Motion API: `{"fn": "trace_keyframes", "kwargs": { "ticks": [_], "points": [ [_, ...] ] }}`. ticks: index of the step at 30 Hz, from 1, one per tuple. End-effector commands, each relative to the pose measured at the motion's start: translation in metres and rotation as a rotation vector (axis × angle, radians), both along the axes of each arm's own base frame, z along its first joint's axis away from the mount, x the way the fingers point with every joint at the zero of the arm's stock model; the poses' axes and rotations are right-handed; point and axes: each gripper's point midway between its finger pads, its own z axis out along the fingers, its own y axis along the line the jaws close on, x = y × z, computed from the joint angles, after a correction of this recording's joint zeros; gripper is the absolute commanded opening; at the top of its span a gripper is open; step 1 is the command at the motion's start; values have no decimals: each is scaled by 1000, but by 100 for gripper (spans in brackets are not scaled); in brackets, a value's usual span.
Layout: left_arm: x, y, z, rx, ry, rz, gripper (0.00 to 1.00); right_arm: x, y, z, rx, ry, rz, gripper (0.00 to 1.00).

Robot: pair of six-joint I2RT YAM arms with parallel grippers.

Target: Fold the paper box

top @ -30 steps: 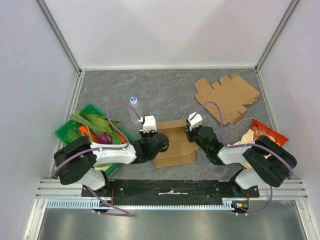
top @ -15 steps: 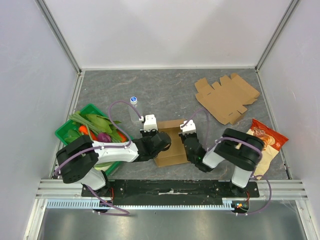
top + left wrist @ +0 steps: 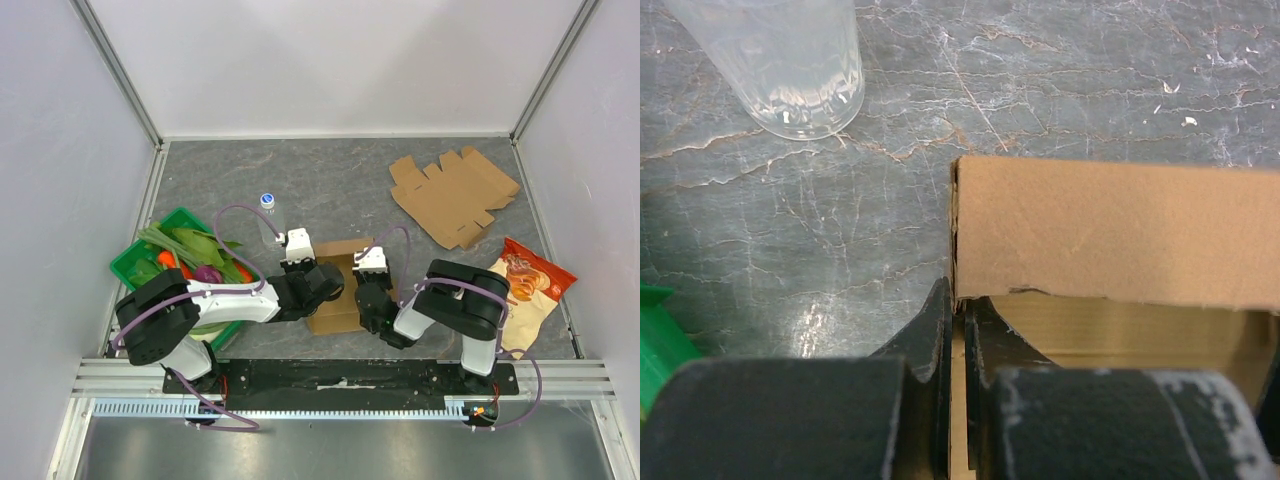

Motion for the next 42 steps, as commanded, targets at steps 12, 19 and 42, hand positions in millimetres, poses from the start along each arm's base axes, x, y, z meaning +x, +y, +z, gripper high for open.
{"fn": "trace_keyframes", "kwargs": {
  "ticks": [12, 19, 42],
  "points": [
    [-10, 5, -19, 9, 69, 24, 2, -68, -27, 0, 137, 450, 160, 95],
    [-13, 2, -14, 1, 98, 16, 2, -108, -38, -11, 391, 876, 229, 96],
    [-62, -5, 9, -115, 227, -312, 95, -122, -14, -15, 504, 1019, 244, 0]
  ]
}}
